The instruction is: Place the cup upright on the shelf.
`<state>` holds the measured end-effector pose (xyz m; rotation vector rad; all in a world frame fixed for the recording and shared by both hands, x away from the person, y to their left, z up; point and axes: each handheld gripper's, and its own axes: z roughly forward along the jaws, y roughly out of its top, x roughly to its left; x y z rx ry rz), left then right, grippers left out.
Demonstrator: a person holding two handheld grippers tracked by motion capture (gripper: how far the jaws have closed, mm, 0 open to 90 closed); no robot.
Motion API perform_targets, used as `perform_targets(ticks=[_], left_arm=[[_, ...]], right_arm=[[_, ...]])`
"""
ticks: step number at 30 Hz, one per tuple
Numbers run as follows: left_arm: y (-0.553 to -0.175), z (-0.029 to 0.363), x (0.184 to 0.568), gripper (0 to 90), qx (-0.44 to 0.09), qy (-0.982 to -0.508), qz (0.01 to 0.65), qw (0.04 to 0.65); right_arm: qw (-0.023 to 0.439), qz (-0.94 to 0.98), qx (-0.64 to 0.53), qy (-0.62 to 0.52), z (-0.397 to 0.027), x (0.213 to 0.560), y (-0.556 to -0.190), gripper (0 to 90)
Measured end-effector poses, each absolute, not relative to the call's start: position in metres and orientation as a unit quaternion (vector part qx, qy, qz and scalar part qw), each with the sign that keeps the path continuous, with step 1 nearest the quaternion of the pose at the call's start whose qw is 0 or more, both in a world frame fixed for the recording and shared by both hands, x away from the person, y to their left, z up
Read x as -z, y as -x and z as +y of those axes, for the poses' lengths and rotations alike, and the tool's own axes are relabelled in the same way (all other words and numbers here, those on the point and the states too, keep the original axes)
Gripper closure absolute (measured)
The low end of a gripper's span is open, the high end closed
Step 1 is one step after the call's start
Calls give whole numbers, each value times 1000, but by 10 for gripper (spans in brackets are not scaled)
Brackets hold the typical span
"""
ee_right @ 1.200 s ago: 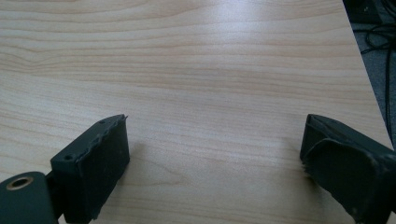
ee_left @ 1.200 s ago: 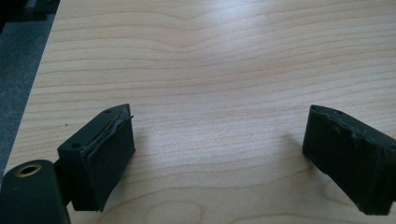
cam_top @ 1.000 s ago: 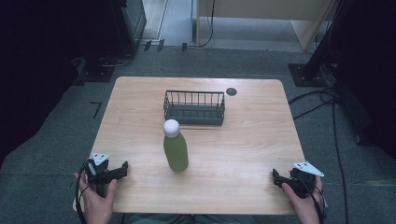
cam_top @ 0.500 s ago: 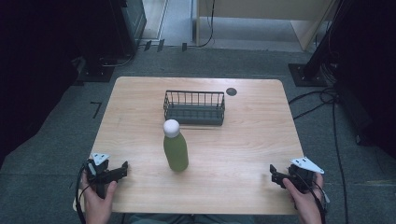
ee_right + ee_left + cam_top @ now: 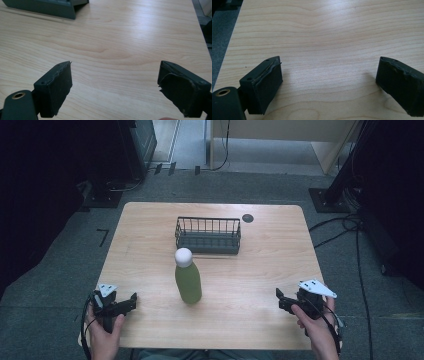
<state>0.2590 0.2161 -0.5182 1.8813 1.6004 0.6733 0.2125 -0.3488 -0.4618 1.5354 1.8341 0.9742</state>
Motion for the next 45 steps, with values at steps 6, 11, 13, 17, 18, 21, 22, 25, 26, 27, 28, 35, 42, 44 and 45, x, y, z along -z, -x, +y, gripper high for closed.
perform_targets(ticks=[6,11,13,17,18,21,22,25,26,27,28,35,42,44,45], left_arm=[[-259,216,518,72,-252,-704,599,287],[-259,216,518,72,-252,-704,599,287],[-259,216,518,72,-252,-704,599,287],[-259,216,518,72,-252,-704,599,287],[-259,216,518,72,-252,-704,599,287],[-259,216,518,72,-252,-704,599,287],[-259,216,518,72,-252,-704,599,287],[-259,216,518,72,-252,-704,599,287],[-259,216,518,72,-252,-705,599,286],[-259,216,518,72,-252,-704,599,287],[-259,216,518,72,-252,-704,599,287],[-259,216,518,72,-252,-704,599,287],[-259,216,518,72,-252,-704,599,287],[-259,216,518,72,-252,-704,599,287],[-259,216,518,72,-252,-704,599,287]], right_arm=[[272,692,-373,-555,-332,457,-219,121],[270,703,-376,-540,-317,455,-224,120],[268,704,-378,-538,-312,454,-226,120],[266,709,-382,-530,-302,452,-229,121],[266,710,-383,-529,-300,451,-230,120],[262,712,-387,-524,-293,450,-231,120],[261,714,-388,-521,-290,450,-232,120],[260,717,-392,-515,-284,449,-233,121],[258,718,-394,-514,-281,448,-233,121],[256,718,-395,-513,-279,448,-234,120],[255,719,-396,-511,-277,448,-234,120],[248,726,-402,-499,-264,448,-236,121],[241,732,-407,-491,-252,447,-237,121],[239,733,-409,-488,-248,447,-238,121],[238,733,-411,-487,-246,447,-238,121]])
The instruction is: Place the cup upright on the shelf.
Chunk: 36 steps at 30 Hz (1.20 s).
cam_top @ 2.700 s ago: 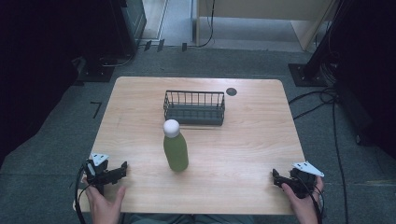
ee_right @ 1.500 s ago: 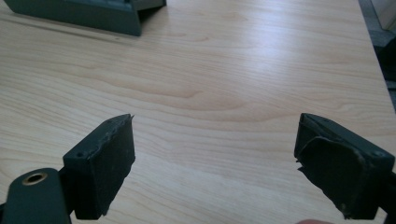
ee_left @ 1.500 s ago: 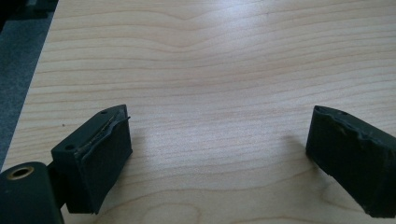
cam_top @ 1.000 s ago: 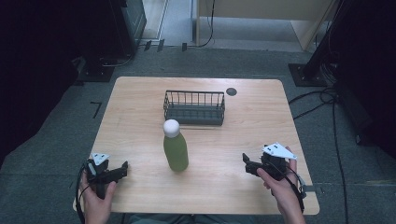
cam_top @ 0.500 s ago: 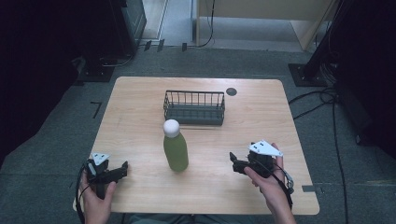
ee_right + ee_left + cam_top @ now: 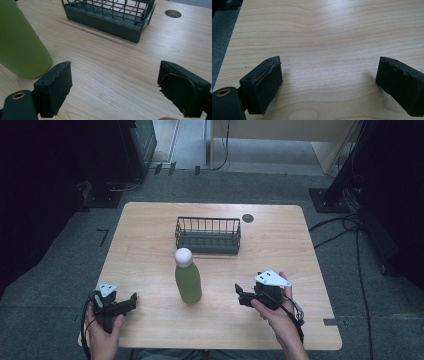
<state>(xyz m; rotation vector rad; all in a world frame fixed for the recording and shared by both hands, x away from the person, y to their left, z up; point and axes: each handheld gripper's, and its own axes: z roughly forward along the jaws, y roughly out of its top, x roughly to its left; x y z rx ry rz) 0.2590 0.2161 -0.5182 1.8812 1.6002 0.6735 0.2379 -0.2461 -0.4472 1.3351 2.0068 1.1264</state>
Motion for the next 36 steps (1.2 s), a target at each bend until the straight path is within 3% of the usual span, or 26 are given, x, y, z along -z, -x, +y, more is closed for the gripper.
perform_targets(ticks=[36], left_arm=[[-259,216,518,72,-252,-704,599,287]], right_arm=[[206,758,-432,-444,-189,449,-242,122]])
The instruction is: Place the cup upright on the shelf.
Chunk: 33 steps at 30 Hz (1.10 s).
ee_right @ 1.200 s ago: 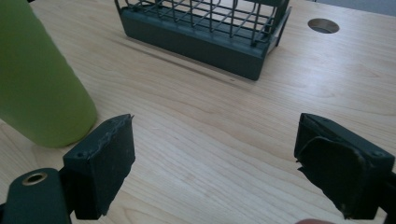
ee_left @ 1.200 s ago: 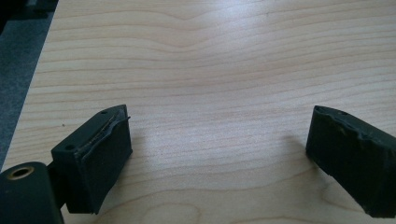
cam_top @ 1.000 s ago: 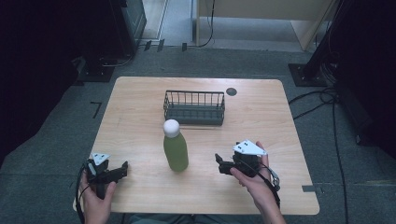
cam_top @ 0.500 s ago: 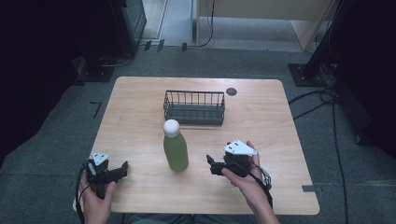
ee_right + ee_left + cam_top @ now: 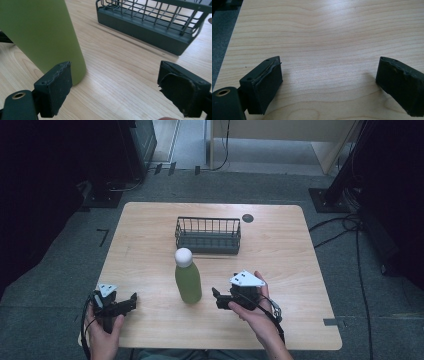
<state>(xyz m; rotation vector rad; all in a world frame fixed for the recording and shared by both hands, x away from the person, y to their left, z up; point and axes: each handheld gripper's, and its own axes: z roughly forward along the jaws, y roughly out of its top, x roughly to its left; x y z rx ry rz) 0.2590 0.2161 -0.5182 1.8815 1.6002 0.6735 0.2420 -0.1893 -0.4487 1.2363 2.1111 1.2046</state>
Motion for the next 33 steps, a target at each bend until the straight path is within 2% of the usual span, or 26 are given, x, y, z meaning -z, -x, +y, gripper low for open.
perform_targets(ticks=[33], left_arm=[[-259,216,518,72,-252,-704,599,287]], right_arm=[[167,774,-456,-406,-140,449,-243,115]])
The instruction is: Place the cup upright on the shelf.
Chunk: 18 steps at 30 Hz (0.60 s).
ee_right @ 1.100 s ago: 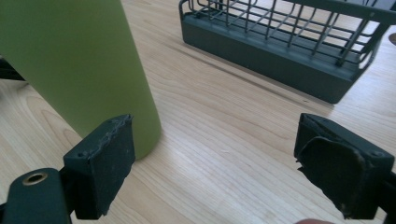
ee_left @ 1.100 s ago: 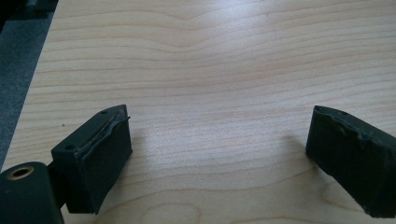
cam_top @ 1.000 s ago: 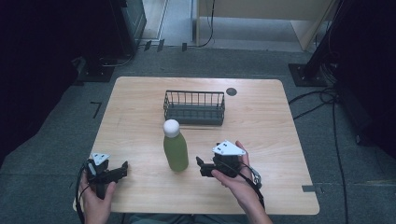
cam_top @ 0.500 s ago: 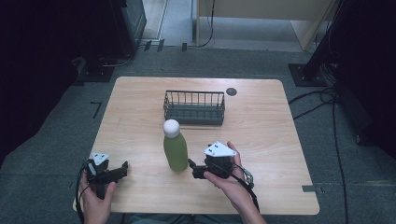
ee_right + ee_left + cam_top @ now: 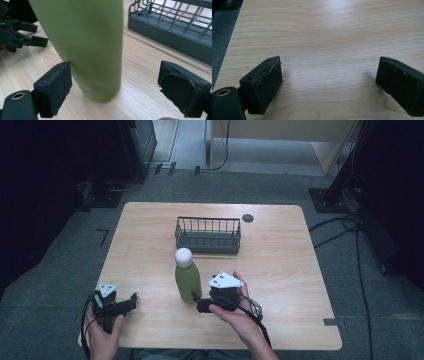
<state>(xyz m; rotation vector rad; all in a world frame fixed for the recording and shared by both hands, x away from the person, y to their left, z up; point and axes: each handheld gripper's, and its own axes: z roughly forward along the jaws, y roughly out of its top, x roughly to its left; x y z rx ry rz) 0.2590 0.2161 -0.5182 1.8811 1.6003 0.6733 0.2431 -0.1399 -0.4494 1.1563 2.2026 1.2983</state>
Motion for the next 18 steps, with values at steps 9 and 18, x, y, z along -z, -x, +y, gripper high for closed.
perform_targets(ticks=[9,18], left_arm=[[-259,216,518,72,-252,-704,599,287],[-259,216,518,72,-252,-704,599,287]], right_arm=[[150,764,-475,-410,-129,450,-245,105],[151,753,-494,-407,-118,449,-247,129]])
